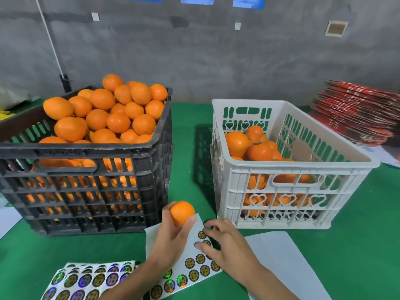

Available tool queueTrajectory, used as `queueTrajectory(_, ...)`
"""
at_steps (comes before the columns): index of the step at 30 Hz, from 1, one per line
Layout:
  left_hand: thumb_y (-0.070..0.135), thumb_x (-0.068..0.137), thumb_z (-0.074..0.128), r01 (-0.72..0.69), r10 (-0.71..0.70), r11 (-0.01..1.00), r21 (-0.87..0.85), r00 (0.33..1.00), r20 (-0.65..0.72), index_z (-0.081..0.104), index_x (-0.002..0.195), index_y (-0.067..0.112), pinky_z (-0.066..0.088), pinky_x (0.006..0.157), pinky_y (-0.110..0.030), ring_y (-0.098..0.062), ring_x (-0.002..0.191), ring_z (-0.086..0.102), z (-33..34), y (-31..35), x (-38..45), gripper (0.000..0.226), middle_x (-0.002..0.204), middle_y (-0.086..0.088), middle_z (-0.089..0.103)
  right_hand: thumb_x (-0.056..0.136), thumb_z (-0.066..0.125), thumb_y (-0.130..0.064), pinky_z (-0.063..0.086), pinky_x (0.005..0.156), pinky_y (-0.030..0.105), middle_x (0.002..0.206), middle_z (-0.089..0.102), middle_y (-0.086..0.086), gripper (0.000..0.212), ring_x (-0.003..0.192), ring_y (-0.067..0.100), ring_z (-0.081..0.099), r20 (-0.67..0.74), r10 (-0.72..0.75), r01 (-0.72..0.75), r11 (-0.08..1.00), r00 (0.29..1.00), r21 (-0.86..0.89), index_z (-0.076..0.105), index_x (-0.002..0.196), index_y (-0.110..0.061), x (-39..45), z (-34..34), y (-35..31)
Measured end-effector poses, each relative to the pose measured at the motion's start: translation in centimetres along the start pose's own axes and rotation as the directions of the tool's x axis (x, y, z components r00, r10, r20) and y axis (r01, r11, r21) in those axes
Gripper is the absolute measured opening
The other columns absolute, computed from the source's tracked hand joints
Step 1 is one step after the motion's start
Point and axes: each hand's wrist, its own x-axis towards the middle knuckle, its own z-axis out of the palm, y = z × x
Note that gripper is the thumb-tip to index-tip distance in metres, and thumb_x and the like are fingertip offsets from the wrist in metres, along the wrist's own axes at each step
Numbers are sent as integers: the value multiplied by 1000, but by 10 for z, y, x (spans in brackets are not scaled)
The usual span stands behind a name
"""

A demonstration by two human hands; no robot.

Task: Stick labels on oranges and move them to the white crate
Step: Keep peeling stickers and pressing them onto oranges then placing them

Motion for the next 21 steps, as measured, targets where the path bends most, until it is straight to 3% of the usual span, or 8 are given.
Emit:
queueTrajectory(9,42,89,65,-22,22,1000,-5,1000,-14,37,131,32,57,70,-25,-19,83,74,2,-4,1,52,105,-8,69,100,51,-55,44,86,20,108,58,-10,46,100,8,51,-61,-1,-8,991,998,-136,76,110,-17,11,7,-9)
queueTrajectory(13,47,85,66,-36,38,999,39,998,-41,40,126,36,54,68,-15,-11,80,72,3,-5,2,50,97,1,70,92,71,-37,51,63,22,85,60,-8,19,76,9,58,-135,-63,32,975,989,-218,80,88,-21,10,7,-14)
queueTrajectory(15,47,86,66,-39,41,998,52,998,-40,40,125,37,53,68,-14,-9,81,71,4,-5,1,49,101,0,69,94,67,-39,51,64,23,86,58,-7,24,77,10,57,-130,-77,45,972,988,-232,79,91,-19,11,7,-14)
queueTrajectory(18,48,85,66,-53,56,996,68,998,-37,39,126,35,53,70,-14,-6,82,70,2,-5,2,51,104,0,67,98,49,-60,46,79,25,102,54,-5,53,93,12,52,-79,-11,-3,984,997,-177,73,108,-13,10,5,-11)
queueTrajectory(21,46,88,65,-62,64,995,83,998,-21,37,131,33,55,73,-16,-6,88,71,1,-6,2,54,109,2,66,96,48,-66,45,86,25,107,53,-6,62,98,12,49,-35,-4,-1,988,999,-157,71,115,-12,9,4,-10)
